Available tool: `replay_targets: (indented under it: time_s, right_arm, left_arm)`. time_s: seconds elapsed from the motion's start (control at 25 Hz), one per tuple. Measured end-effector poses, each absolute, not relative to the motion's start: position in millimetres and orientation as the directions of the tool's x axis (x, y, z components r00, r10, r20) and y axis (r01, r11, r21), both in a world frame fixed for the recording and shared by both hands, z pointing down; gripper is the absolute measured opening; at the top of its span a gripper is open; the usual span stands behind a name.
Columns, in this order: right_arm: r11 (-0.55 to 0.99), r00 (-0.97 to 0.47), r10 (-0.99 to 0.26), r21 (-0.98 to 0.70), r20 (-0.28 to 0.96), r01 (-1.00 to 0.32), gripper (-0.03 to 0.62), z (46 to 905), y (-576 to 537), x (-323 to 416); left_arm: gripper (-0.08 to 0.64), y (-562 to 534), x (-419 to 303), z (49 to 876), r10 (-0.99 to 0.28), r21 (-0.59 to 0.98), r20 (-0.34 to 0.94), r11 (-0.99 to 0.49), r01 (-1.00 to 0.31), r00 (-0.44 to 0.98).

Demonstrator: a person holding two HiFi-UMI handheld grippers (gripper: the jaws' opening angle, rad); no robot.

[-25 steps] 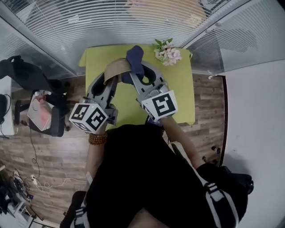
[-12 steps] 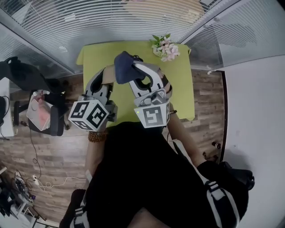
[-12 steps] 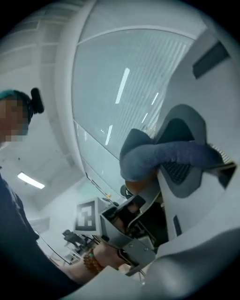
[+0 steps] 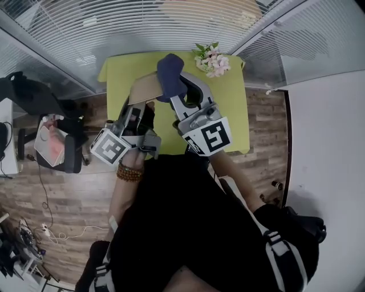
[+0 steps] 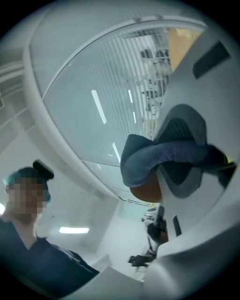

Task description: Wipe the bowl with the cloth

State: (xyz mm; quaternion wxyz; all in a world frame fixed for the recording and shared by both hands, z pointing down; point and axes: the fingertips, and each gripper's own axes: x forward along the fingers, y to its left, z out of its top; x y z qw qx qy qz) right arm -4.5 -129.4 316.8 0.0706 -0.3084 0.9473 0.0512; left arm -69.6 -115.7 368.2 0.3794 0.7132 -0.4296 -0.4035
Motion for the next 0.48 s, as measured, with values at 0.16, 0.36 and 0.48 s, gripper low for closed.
replay_targets:
  time_s: [0.16,0.36,0.48]
  right_arm:
    - [0.826,-0.829,-0.541,-0.276,-0.141,-0.492,0.057,331.6,-137.0,-8.1]
    - [0.784,-0.828,-0.559,-0.303,0.033,-0.542,0.048,370.4,-157.4,6.8]
    - [0.757,-0.765,-0.638,0.25,0.085,-0.604,0.052,367.7,-153.2,16.1]
  left_arm:
    - [0.055,-115.4,-65.0,374.7,-0.916,0.937,-0.293,-0.333,-0.11,0.275]
    - [0.158,-119.2,-41.6,389.3,-0.855,0.819,-0.14,-0.383,-0.426,0.5]
    - [0.18,-121.3,-50.7,409.3,-0.887,0.593,0.091,-0.316,-0.74,0.452]
